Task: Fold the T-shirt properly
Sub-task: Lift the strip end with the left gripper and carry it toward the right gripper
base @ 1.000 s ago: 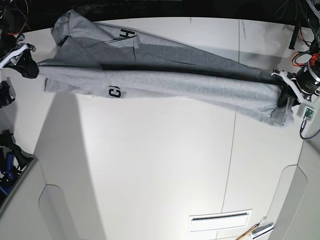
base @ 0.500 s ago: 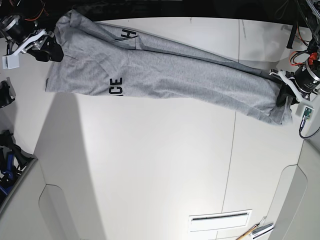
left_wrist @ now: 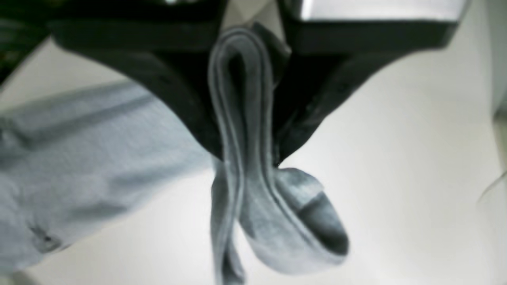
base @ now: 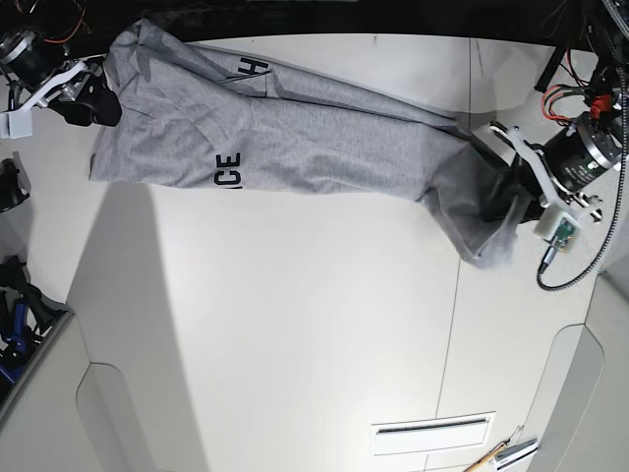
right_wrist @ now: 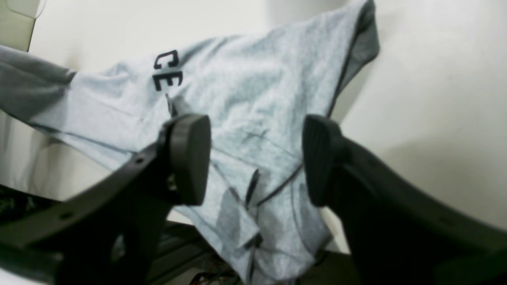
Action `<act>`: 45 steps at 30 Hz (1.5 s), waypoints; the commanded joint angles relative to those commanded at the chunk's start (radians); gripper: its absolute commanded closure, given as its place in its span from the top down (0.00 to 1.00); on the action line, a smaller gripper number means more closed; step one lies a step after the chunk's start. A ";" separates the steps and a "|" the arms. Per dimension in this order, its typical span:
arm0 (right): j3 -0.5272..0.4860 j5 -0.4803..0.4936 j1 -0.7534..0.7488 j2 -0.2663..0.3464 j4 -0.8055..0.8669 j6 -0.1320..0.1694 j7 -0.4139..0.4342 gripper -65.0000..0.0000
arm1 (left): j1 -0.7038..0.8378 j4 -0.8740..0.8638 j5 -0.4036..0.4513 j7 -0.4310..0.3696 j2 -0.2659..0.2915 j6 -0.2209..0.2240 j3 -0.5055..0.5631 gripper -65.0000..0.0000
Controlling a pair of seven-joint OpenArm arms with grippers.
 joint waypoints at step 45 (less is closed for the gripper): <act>0.038 -0.036 0.067 0.089 -0.113 -0.004 0.034 0.59 | 0.094 -0.106 0.278 -0.111 0.336 -0.011 0.471 0.56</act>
